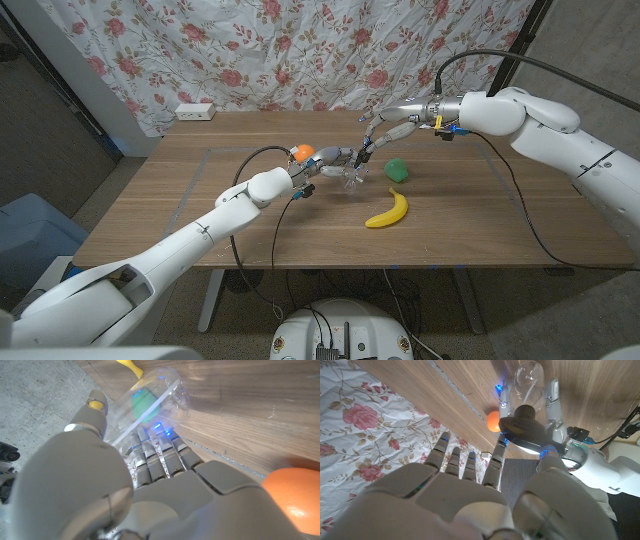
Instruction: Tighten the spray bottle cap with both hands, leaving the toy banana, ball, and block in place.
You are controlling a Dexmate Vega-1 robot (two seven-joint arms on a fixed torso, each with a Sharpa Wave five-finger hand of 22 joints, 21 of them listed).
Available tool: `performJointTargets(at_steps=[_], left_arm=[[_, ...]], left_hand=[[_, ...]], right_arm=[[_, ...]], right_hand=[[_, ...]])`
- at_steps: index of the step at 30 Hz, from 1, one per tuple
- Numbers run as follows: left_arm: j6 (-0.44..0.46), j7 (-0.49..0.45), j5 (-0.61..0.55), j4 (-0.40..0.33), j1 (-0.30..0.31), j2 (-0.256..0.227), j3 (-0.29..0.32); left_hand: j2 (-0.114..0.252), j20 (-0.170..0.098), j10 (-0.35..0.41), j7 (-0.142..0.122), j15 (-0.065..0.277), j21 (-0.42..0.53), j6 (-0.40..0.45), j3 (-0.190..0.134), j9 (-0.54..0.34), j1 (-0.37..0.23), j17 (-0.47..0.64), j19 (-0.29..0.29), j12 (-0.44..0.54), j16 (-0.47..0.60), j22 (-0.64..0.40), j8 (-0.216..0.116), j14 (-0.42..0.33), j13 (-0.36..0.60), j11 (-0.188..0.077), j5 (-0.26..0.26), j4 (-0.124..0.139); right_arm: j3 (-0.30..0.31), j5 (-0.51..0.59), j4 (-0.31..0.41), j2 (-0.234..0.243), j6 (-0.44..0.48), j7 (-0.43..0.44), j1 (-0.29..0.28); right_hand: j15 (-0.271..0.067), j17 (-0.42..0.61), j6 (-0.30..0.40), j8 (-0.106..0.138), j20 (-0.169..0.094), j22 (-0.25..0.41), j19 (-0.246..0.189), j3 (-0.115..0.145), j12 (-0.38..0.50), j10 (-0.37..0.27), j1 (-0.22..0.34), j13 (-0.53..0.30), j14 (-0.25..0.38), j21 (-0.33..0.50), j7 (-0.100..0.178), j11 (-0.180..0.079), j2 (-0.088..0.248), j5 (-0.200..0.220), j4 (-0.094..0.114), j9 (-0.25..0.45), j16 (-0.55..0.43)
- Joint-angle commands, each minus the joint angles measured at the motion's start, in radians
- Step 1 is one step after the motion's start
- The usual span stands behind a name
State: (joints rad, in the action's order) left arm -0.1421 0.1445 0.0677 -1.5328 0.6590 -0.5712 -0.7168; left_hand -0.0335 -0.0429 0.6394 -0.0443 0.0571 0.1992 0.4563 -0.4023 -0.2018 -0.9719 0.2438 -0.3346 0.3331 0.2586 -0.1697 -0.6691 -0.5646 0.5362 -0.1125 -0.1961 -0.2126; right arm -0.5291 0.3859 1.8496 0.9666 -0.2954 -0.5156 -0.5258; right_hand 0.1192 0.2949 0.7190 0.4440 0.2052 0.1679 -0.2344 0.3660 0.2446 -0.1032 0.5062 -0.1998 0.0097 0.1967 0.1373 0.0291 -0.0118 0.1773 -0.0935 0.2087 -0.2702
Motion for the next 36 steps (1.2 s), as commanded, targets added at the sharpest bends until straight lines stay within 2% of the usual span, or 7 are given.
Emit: performJointTargets(at_steps=[1, 13, 20, 27, 36], left_arm=[[0.011, -0.024, -0.002, -0.011, 0.01, 0.003, 0.006], [0.026, -0.029, 0.0, -0.025, 0.018, -0.004, 0.008], [0.027, -0.037, -0.001, -0.025, 0.021, -0.003, 0.009], [0.028, -0.042, 0.0, -0.025, 0.024, -0.002, 0.009], [0.022, -0.046, -0.003, -0.02, 0.023, 0.001, 0.008]], left_hand=[[0.177, -0.045, 0.034, 0.016, 0.101, -0.002, 0.102, -0.05, -0.006, 0.097, 0.004, -0.011, 0.003, -0.001, -0.004, -0.121, -0.012, 0.005, -0.022, -0.005, 0.044], [0.179, -0.045, 0.035, 0.018, 0.1, -0.001, 0.102, -0.053, -0.006, 0.099, 0.005, -0.012, 0.001, -0.003, -0.004, -0.122, -0.01, 0.006, -0.021, -0.005, 0.044], [0.18, -0.044, 0.036, 0.02, 0.1, -0.001, 0.101, -0.054, -0.006, 0.101, 0.005, -0.013, 0.0, -0.004, -0.004, -0.122, -0.01, 0.007, -0.02, -0.005, 0.045], [0.184, -0.044, 0.034, 0.02, 0.099, -0.001, 0.102, -0.058, -0.006, 0.104, 0.005, -0.013, -0.002, -0.005, -0.004, -0.123, -0.01, 0.008, -0.018, -0.005, 0.046], [0.185, -0.044, 0.036, 0.02, 0.098, -0.002, 0.103, -0.061, -0.006, 0.108, 0.005, -0.013, -0.003, -0.006, -0.004, -0.124, -0.01, 0.009, -0.018, -0.005, 0.047]], right_arm=[[0.024, 0.068, 0.085, 0.025, 0.067, 0.051, -0.054], [0.034, 0.092, 0.124, 0.032, 0.114, 0.052, -0.069], [0.036, 0.102, 0.152, 0.033, 0.153, 0.041, -0.073], [0.025, 0.102, 0.159, 0.024, 0.177, 0.014, -0.058], [0.017, 0.084, 0.158, 0.011, 0.2, -0.002, -0.047]], right_hand=[[-0.005, 0.002, 0.034, 0.011, -0.003, 0.001, -0.026, -0.001, 0.012, -0.029, -0.008, -0.001, 0.025, 0.009, -0.008, -0.005, 0.009, -0.002, -0.001, -0.002, -0.011], [-0.026, -0.003, 0.148, 0.044, -0.004, 0.001, -0.063, -0.004, 0.013, -0.082, -0.024, 0.001, 0.059, 0.007, -0.01, -0.015, 0.024, -0.002, -0.012, -0.005, -0.02], [-0.044, -0.007, 0.244, 0.071, -0.01, 0.001, -0.08, -0.007, 0.017, -0.136, -0.039, 0.002, 0.092, 0.002, -0.017, -0.023, 0.031, -0.003, -0.019, -0.009, -0.03], [-0.059, -0.008, 0.31, 0.089, -0.015, 0.001, -0.091, -0.007, 0.022, -0.177, -0.048, 0.002, 0.117, 0.0, -0.013, -0.033, 0.04, -0.002, -0.023, -0.012, -0.039], [-0.075, -0.01, 0.354, 0.098, -0.018, 0.001, -0.102, -0.006, 0.024, -0.212, -0.054, 0.003, 0.142, 0.0, -0.013, -0.036, 0.046, -0.003, -0.028, -0.016, -0.048]])
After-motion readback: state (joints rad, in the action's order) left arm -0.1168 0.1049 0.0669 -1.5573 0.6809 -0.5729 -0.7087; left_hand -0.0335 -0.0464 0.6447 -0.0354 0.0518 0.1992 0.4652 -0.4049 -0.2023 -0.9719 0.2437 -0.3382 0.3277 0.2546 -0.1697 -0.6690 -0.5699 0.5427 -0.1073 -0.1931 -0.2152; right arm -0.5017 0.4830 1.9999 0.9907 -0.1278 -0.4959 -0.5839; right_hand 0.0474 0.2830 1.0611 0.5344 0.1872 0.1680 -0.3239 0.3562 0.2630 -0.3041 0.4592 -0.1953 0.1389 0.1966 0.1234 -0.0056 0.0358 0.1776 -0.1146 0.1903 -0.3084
